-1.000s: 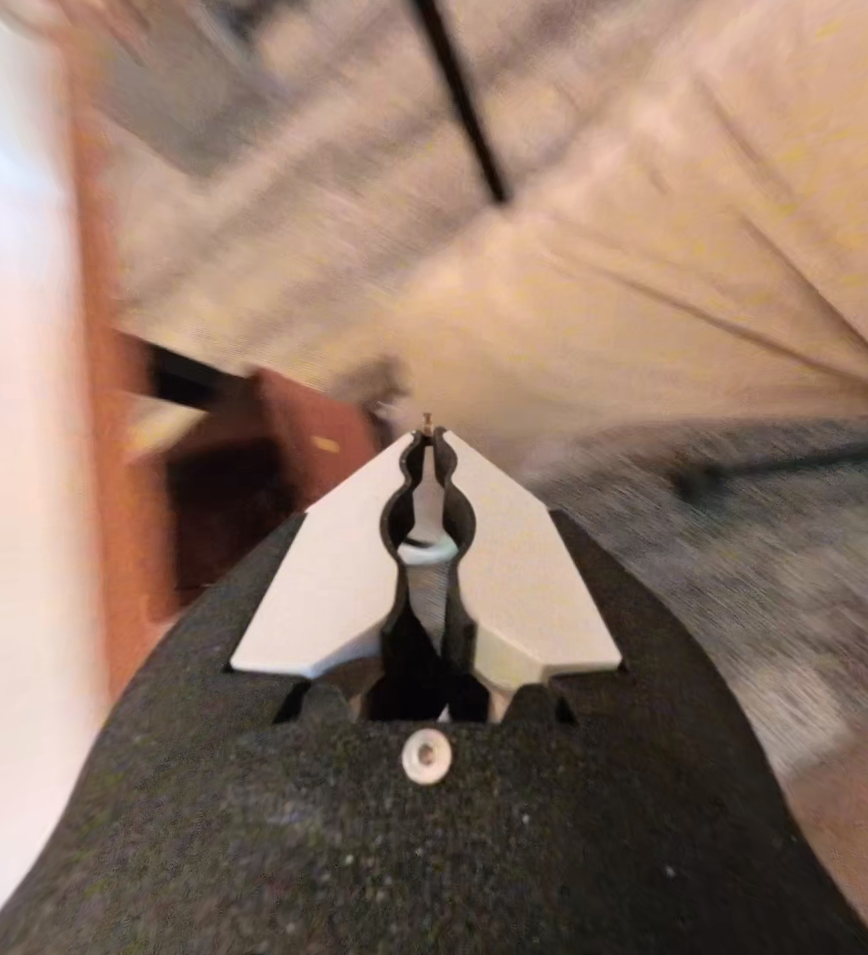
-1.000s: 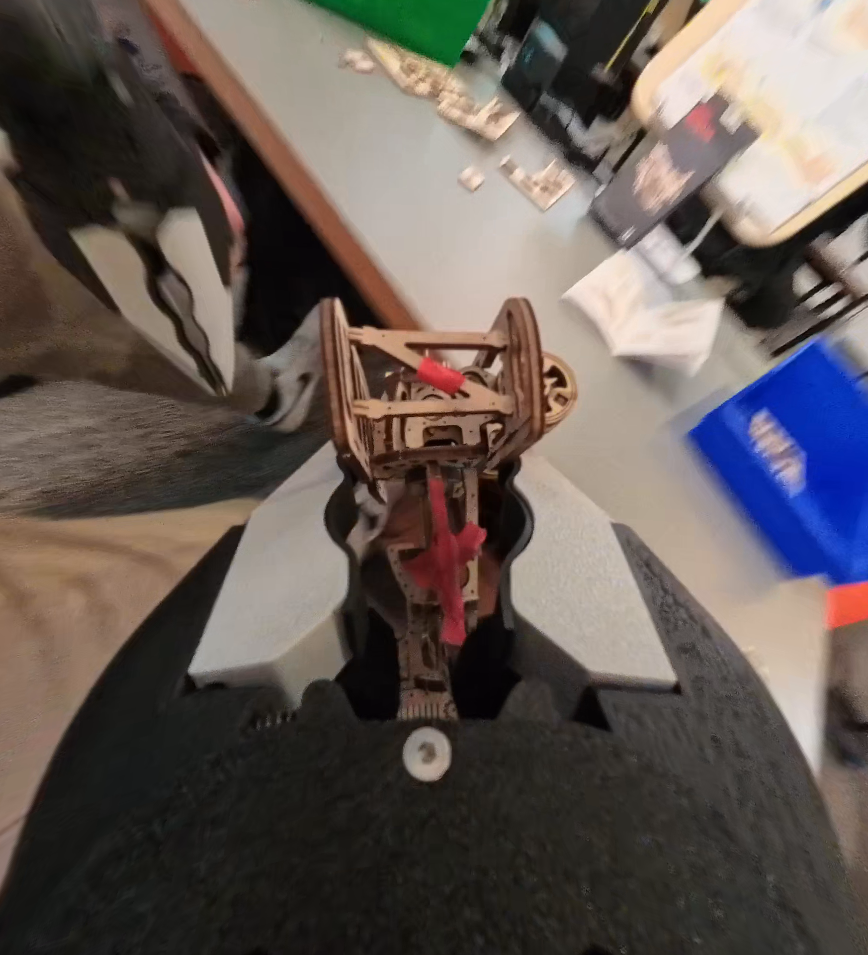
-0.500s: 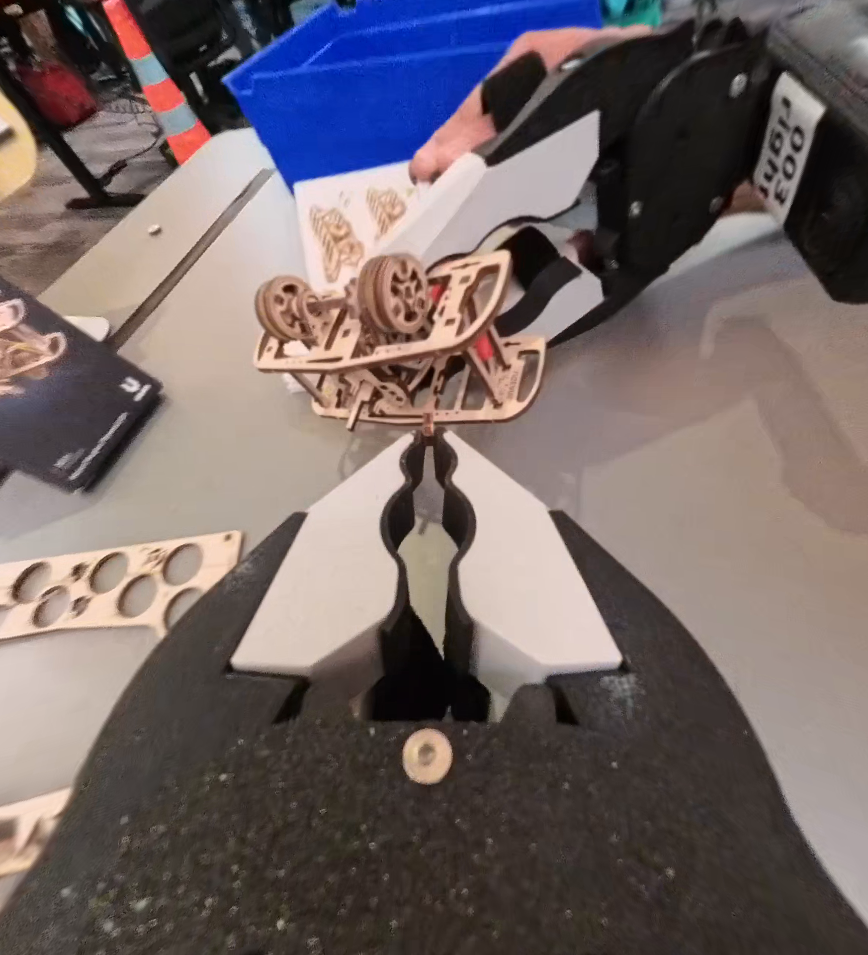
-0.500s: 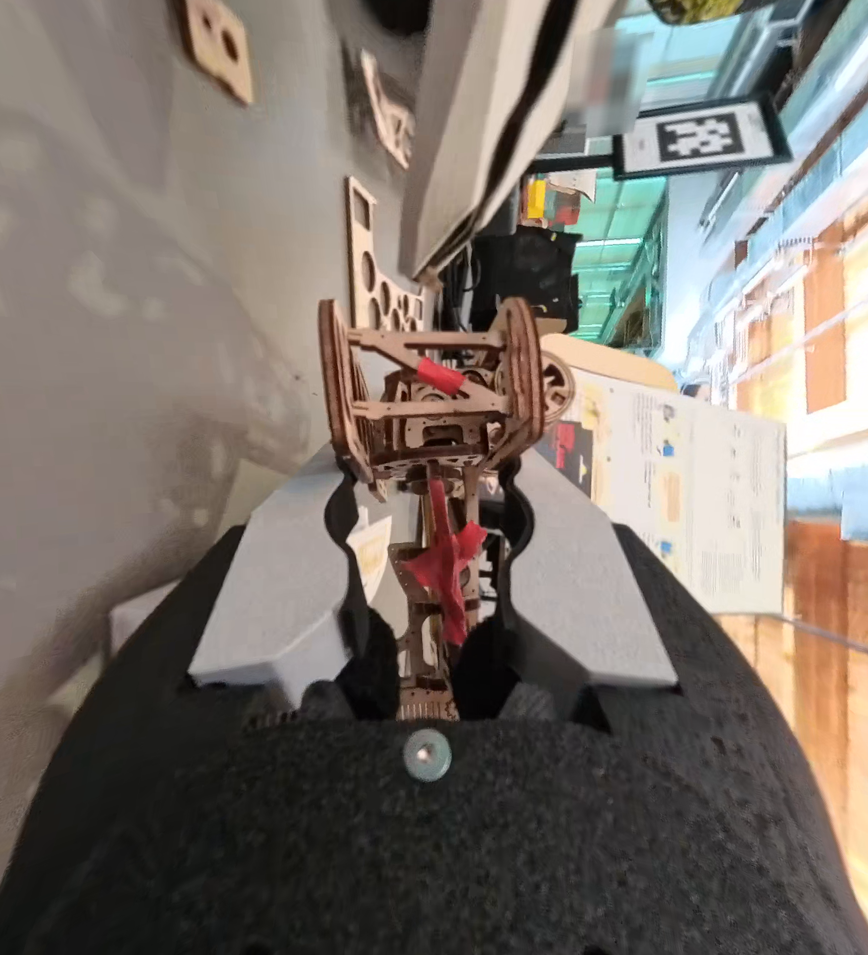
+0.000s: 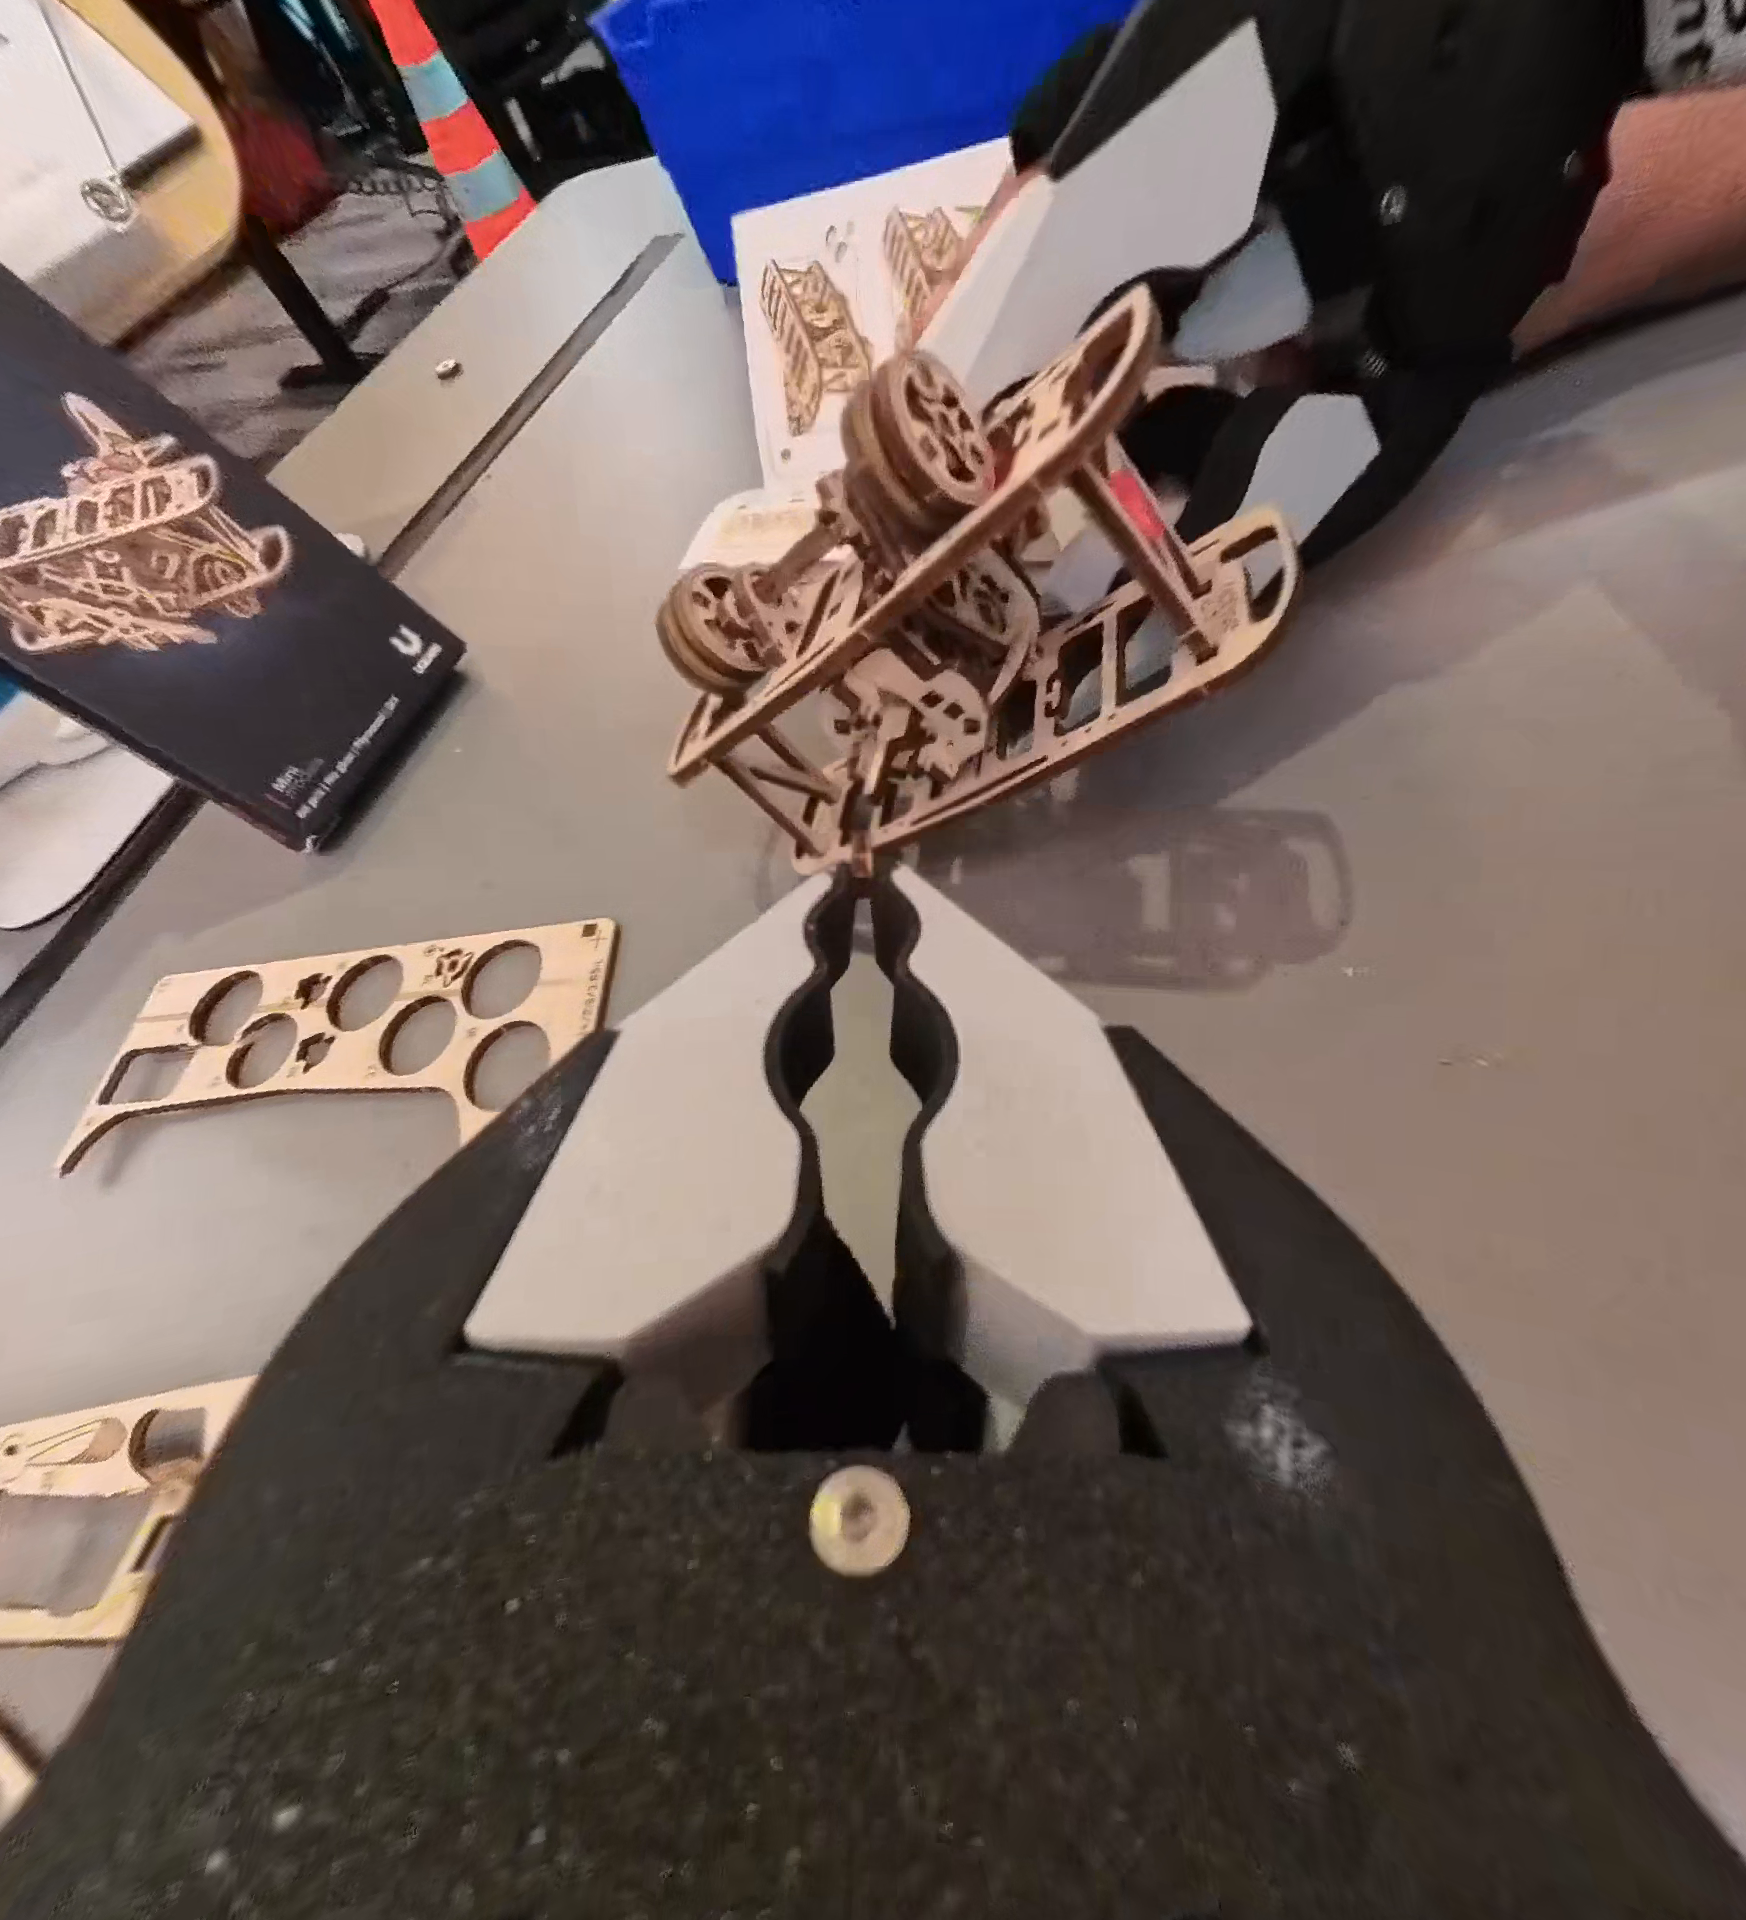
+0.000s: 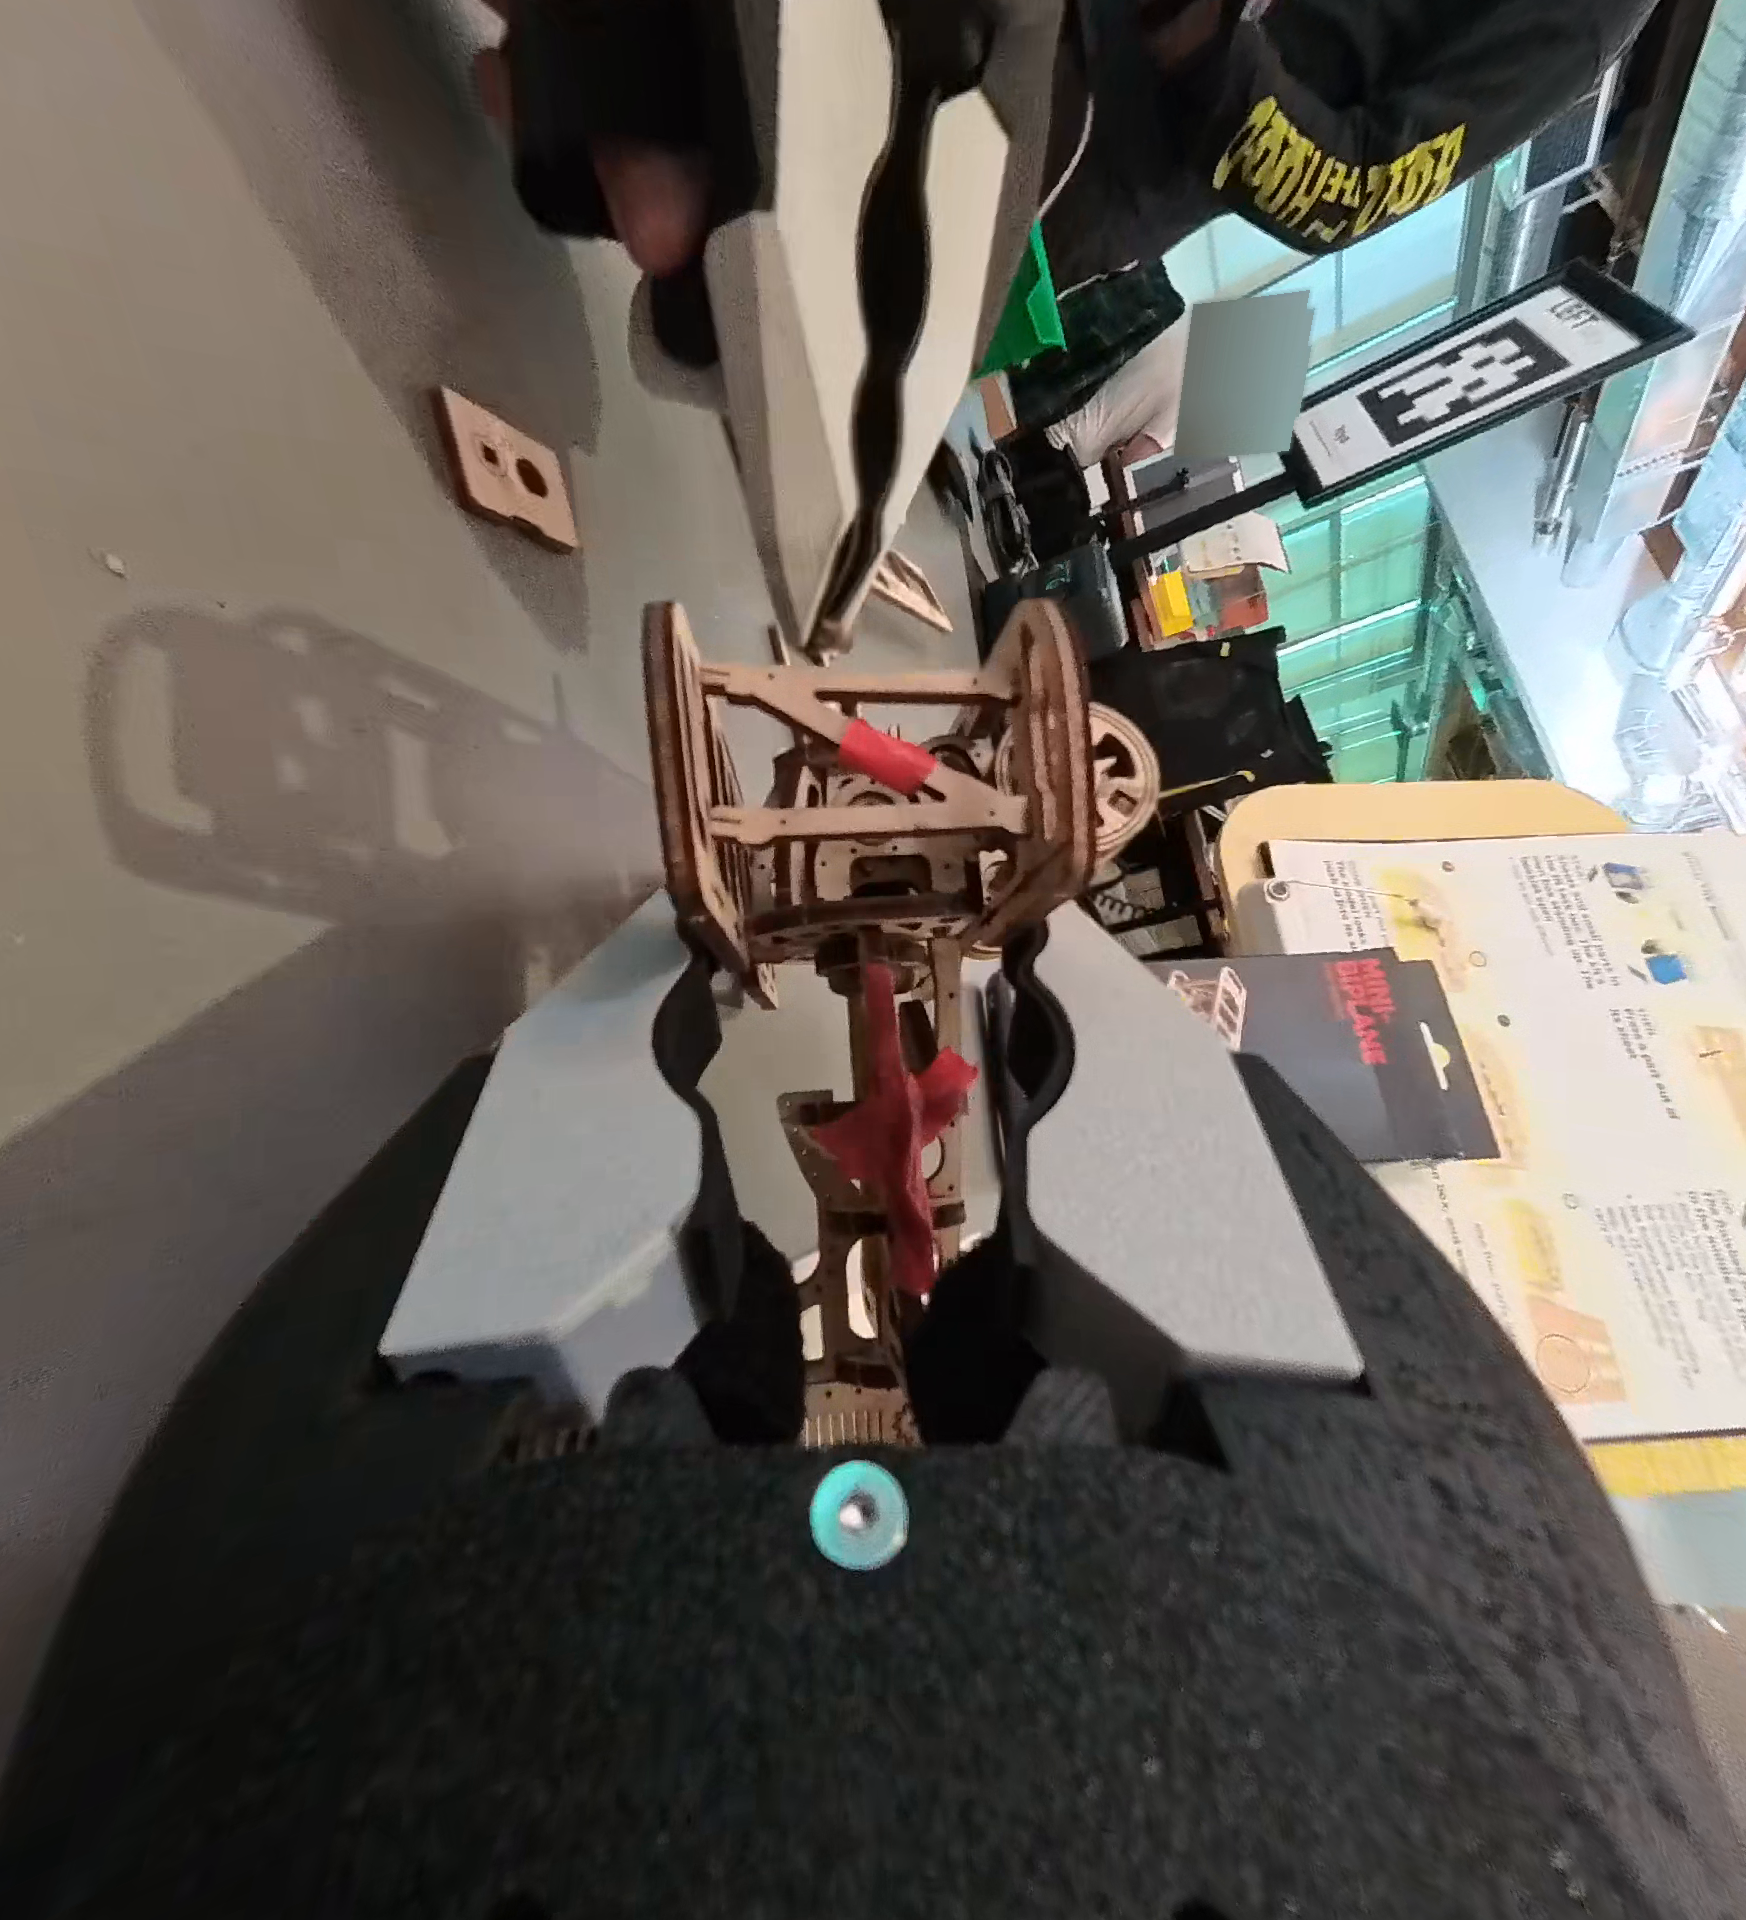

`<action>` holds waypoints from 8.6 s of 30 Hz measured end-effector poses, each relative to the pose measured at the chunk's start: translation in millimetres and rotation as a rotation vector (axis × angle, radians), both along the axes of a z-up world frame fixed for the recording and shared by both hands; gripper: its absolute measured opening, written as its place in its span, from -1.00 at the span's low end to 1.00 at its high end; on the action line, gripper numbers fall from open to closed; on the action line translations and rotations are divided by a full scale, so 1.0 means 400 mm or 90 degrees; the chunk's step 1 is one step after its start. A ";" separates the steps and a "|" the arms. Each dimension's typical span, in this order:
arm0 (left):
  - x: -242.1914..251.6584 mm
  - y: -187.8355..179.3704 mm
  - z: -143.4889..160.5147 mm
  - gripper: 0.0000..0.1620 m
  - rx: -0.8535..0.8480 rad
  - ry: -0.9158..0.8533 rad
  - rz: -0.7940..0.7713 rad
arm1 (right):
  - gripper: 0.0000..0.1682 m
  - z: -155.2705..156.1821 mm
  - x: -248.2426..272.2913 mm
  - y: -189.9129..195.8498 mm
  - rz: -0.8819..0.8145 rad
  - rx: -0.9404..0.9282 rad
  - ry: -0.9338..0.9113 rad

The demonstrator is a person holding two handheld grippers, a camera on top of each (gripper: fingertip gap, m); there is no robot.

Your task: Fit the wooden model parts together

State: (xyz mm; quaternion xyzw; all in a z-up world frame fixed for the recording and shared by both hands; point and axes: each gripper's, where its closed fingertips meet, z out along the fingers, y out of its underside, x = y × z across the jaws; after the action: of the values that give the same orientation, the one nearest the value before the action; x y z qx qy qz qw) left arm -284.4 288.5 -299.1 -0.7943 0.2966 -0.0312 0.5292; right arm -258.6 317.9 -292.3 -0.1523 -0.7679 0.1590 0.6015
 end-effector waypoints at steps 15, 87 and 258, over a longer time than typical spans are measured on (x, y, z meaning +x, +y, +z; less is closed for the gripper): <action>0.031 0.015 0.014 -0.99 0.198 0.463 0.100 | -0.37 -0.015 -0.008 -0.005 -0.021 0.061 -0.004; 0.087 -0.132 -0.054 -1.00 -0.358 -0.140 -0.149 | -0.37 -0.039 0.011 -0.143 0.087 0.271 0.026; 0.072 -0.011 0.117 -0.97 0.004 -0.432 0.014 | -0.37 0.071 0.003 -0.038 0.012 -0.162 0.052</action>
State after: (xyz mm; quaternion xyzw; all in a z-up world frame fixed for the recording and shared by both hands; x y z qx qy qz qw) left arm -255.4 284.1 -252.2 -0.7401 0.0946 -0.2873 0.6006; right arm -257.6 302.7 -263.9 -0.2133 -0.7177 0.2669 0.6067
